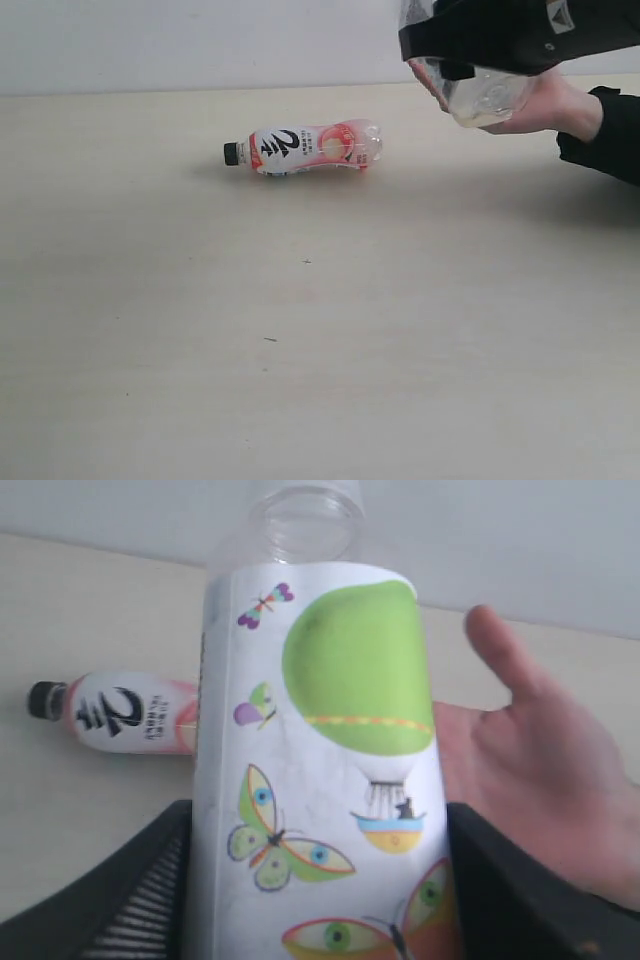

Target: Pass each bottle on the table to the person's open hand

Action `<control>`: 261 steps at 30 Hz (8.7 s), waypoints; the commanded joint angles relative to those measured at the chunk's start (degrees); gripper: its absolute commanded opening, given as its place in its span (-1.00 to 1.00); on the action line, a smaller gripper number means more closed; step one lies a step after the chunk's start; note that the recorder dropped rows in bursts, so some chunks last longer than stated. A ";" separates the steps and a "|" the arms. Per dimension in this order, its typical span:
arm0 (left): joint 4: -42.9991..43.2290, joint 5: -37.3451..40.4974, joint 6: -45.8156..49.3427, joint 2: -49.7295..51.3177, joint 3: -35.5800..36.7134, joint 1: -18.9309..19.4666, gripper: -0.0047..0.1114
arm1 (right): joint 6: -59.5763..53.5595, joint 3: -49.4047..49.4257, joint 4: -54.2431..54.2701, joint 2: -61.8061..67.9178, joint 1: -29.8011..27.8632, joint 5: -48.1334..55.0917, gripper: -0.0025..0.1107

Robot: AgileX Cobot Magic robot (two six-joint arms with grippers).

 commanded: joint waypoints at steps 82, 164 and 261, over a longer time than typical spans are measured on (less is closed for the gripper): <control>0.05 -0.19 -0.14 -0.27 0.18 0.11 -0.88 | -18.08 -1.77 10.56 -10.14 -14.76 2.25 -0.29; 0.05 -0.19 -0.14 -0.27 0.18 0.11 -0.88 | -20.10 38.02 9.12 -56.16 -14.76 -22.32 -0.96; 0.05 -0.29 -0.14 -0.27 0.18 0.11 -0.88 | -112.70 -43.25 43.57 40.72 -6.46 15.04 0.21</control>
